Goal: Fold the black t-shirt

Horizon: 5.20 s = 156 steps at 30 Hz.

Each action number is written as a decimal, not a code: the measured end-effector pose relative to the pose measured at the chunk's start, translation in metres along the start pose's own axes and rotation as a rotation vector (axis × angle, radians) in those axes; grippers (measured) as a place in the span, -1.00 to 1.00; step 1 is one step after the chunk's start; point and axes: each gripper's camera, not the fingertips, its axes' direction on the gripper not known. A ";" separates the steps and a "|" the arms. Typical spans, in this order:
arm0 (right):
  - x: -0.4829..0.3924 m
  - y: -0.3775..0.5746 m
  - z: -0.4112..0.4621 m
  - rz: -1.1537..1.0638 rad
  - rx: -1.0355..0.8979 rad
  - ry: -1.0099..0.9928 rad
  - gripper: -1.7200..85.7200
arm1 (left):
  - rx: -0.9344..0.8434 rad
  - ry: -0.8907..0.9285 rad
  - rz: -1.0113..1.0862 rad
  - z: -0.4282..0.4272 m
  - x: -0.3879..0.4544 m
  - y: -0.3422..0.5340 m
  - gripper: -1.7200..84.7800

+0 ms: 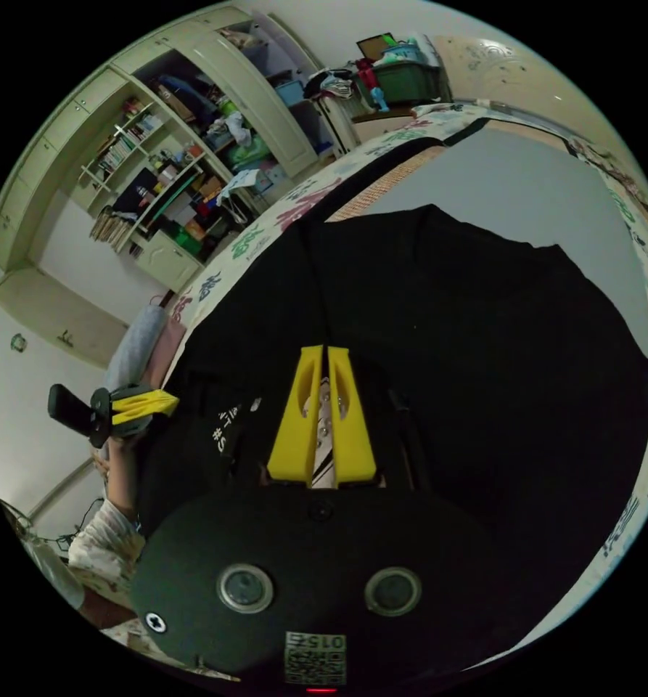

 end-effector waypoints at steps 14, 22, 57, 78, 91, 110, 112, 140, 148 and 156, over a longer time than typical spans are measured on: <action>-0.071 -0.003 -0.044 -0.046 0.036 0.025 -0.96 | -0.166 0.016 -0.270 0.051 -0.041 -0.036 -0.83; -0.103 -0.004 -0.054 -0.047 0.044 0.027 -0.96 | -0.015 0.006 -0.150 0.001 -0.032 -0.015 -0.93; -0.303 -0.008 0.080 -0.285 -0.065 0.535 -0.98 | -0.145 -0.094 0.112 -0.021 0.042 -0.025 -0.94; -0.364 -0.034 0.202 -0.353 -0.061 0.844 -0.97 | -0.132 0.034 0.085 -0.043 0.027 -0.026 -0.90; -0.362 -0.052 0.249 -0.389 -0.056 0.920 -0.97 | -0.121 -0.112 0.257 -0.056 0.070 -0.023 -0.91; -0.337 -0.074 0.290 -0.423 -0.050 0.989 -0.97 | -0.140 -0.101 0.317 -0.069 0.080 -0.024 -0.96; -0.334 -0.076 0.293 -0.425 -0.050 0.993 -0.97 | -0.140 -0.094 0.311 -0.070 0.078 -0.024 -0.96; -0.279 -0.061 0.309 -0.488 -0.037 1.115 -0.97 | -0.129 -0.119 0.356 -0.073 0.075 -0.017 -0.97; -0.256 -0.050 0.295 -0.491 -0.035 1.121 -0.97 | -0.124 -0.121 0.351 -0.071 0.066 -0.014 -0.96; -0.223 -0.044 0.258 -0.412 -0.051 1.035 -0.96 | -0.118 -0.087 0.316 -0.068 0.045 -0.010 -0.94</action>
